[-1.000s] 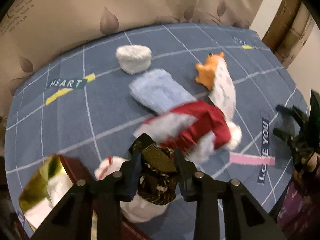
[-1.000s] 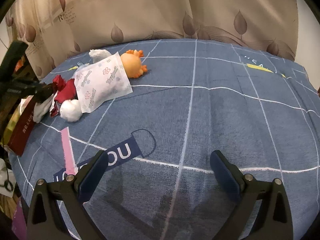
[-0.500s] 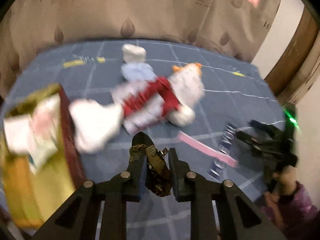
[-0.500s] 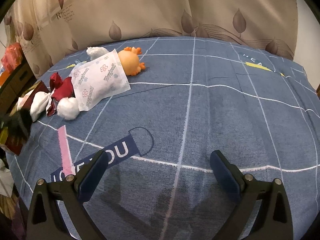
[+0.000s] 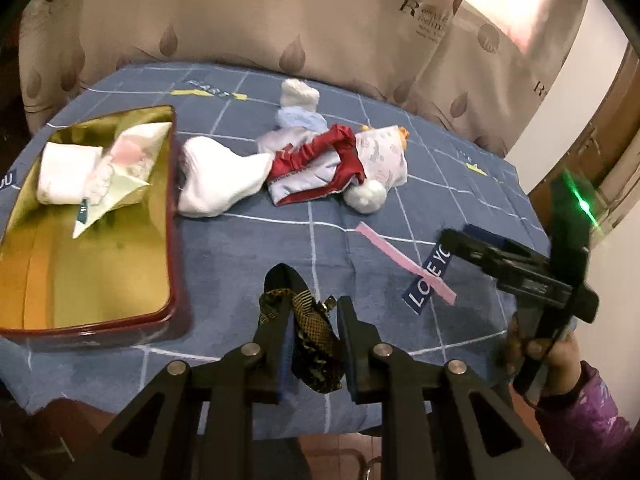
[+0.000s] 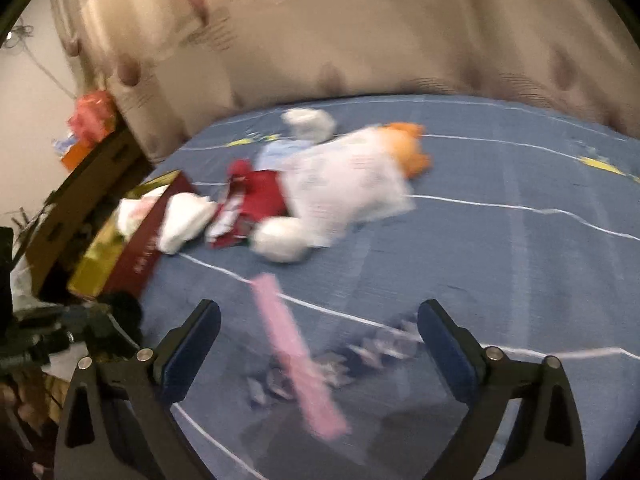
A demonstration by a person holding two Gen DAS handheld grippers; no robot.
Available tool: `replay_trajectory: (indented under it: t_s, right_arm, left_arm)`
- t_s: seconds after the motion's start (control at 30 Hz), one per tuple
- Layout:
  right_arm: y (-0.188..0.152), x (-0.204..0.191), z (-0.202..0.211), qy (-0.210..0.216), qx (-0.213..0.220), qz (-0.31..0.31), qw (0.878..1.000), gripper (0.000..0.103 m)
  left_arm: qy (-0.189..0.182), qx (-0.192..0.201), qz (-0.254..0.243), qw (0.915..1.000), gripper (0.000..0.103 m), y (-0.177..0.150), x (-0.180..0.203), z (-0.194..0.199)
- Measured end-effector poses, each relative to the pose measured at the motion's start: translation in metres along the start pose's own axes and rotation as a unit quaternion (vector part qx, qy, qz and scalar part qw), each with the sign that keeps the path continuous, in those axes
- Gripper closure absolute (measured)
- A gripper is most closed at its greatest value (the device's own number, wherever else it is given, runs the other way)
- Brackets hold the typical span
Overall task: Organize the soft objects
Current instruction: 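Drop the sock into the tin with left while right places the white ball there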
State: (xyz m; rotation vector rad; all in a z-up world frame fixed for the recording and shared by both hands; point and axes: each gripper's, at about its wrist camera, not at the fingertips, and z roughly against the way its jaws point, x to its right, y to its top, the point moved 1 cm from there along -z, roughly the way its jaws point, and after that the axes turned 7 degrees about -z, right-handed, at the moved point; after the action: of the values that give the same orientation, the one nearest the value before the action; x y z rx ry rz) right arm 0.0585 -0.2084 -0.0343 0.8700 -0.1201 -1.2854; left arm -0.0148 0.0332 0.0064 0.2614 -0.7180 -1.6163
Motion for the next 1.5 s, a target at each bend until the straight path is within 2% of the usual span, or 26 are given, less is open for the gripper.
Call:
replay_trajectory:
  t_s: [0.07, 0.13, 0.27, 0.33, 0.47, 0.5, 0.53, 0.87, 0.97, 1.23, 1.4, 1.5]
  right_arm:
    - [0.003, -0.016, -0.016, -0.01, -0.007, 0.014, 1.0, 0.029]
    - [0.007, -0.025, -0.034, -0.012, -0.017, 0.024, 0.999, 0.057]
    - [0.013, -0.036, -0.055, -0.035, -0.022, 0.049, 0.998, 0.059]
    - [0.019, -0.039, -0.057, -0.029, -0.017, 0.055, 0.998, 0.058]
    - [0.025, -0.044, -0.074, -0.034, -0.044, 0.079, 0.995, 0.058]
    - [0.024, -0.045, -0.076, -0.035, -0.047, 0.083, 0.995, 0.066]
    - [0.022, -0.045, -0.076, -0.042, -0.044, 0.09, 0.994, 0.081]
    - [0.0, -0.026, -0.032, -0.03, -0.017, 0.041, 0.999, 0.084]
    - [0.001, -0.025, -0.022, -0.021, -0.015, 0.027, 0.999, 0.084]
    - [0.012, -0.05, 0.002, 0.007, 0.007, 0.033, 0.999, 0.084]
    - [0.021, -0.084, 0.012, 0.047, 0.013, 0.05, 0.998, 0.084]
    - [0.03, -0.119, 0.014, 0.087, 0.007, 0.066, 0.994, 0.084]
  left_arm:
    - [0.014, 0.005, 0.001, 0.9999, 0.079, -0.003, -0.002, 0.0]
    - [0.007, 0.003, 0.009, 0.9999, 0.079, -0.006, -0.007, -0.003]
    - [-0.003, 0.006, 0.011, 0.9999, 0.079, -0.008, -0.013, -0.003]
    - [0.001, 0.019, 0.007, 0.9998, 0.079, -0.008, -0.015, 0.006]
    - [0.002, 0.042, 0.02, 0.9989, 0.079, -0.002, -0.026, 0.025]
    - [0.005, 0.047, 0.023, 0.9986, 0.079, -0.001, -0.03, 0.03]
    - [0.013, 0.052, 0.024, 0.9983, 0.079, 0.0, -0.034, 0.037]
    - [0.109, 0.061, 0.036, 0.9915, 0.079, 0.018, -0.083, 0.056]
    - [0.123, 0.062, 0.041, 0.9897, 0.079, 0.021, -0.096, 0.051]
    - [0.178, 0.053, 0.071, 0.98, 0.08, 0.024, -0.144, 0.04]
    - [0.154, 0.071, 0.096, 0.9808, 0.08, 0.019, -0.147, 0.057]
    - [0.149, 0.075, 0.098, 0.9811, 0.074, 0.009, -0.137, 0.067]
